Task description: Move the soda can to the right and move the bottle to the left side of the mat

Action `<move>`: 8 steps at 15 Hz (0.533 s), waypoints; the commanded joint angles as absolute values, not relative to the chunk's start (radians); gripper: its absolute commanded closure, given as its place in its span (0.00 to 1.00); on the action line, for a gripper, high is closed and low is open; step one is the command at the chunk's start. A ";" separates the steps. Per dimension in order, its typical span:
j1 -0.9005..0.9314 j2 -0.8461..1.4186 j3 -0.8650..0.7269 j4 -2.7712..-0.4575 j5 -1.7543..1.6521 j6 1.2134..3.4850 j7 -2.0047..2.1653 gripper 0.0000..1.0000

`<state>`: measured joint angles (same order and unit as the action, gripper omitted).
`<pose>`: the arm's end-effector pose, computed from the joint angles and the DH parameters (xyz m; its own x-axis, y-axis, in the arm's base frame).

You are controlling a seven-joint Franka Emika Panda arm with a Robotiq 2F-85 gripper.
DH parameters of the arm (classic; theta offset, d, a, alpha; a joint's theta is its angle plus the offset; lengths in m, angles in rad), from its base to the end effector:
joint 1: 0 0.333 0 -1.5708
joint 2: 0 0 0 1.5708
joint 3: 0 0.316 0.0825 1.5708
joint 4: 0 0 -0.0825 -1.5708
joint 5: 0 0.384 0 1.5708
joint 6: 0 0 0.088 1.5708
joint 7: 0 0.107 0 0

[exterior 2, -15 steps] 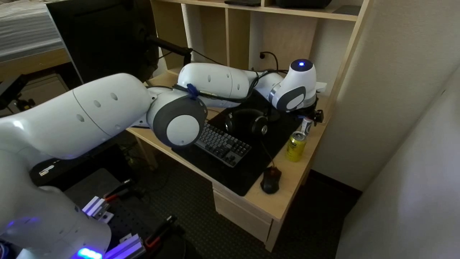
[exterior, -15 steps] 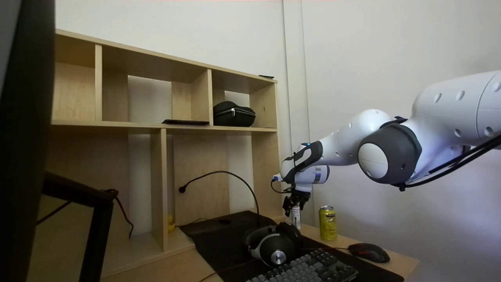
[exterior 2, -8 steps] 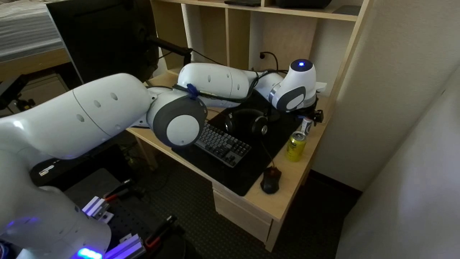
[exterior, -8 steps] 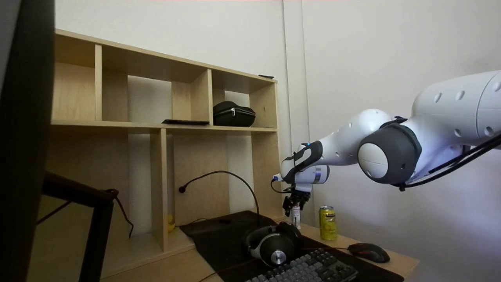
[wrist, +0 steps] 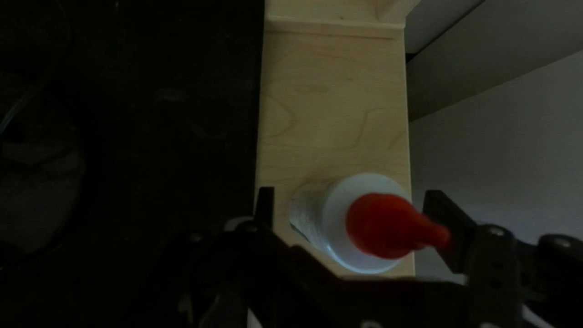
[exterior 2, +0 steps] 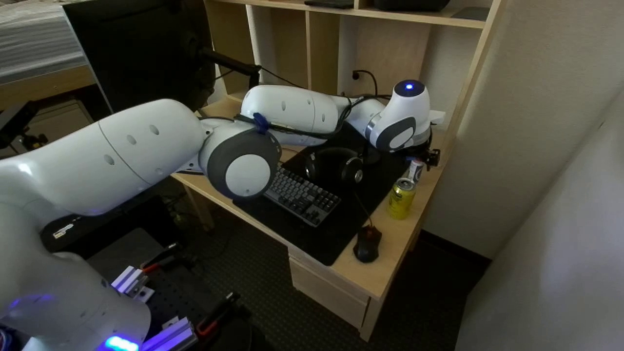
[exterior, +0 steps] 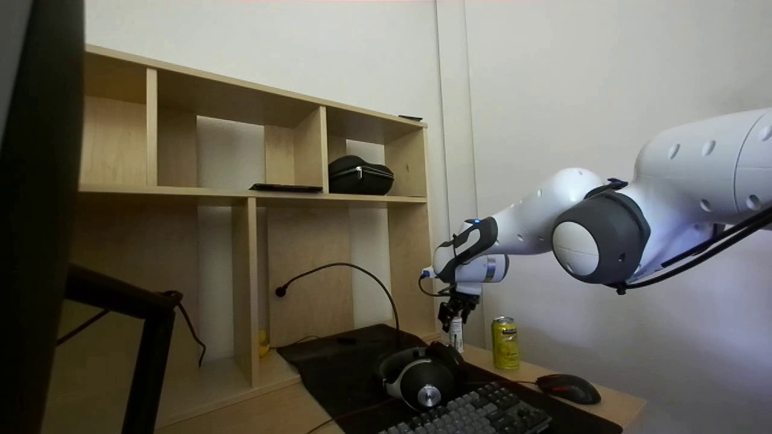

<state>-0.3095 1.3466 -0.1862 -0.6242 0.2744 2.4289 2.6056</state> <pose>0.7796 -0.3112 0.1976 -0.9010 -0.0939 -0.4234 -0.0239 0.9856 -0.1676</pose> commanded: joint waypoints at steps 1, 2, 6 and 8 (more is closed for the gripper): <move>-0.299 1.352 -0.202 -0.622 0.287 2.453 2.606 0.47; -0.297 1.353 -0.203 -0.621 0.286 2.455 2.606 0.54; -0.294 1.353 -0.212 -0.626 0.289 2.460 2.606 0.80; -0.294 1.350 -0.212 -0.626 0.284 2.458 2.606 0.80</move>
<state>-0.3014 1.3466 -0.1913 -0.6247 0.2742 2.4369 2.6055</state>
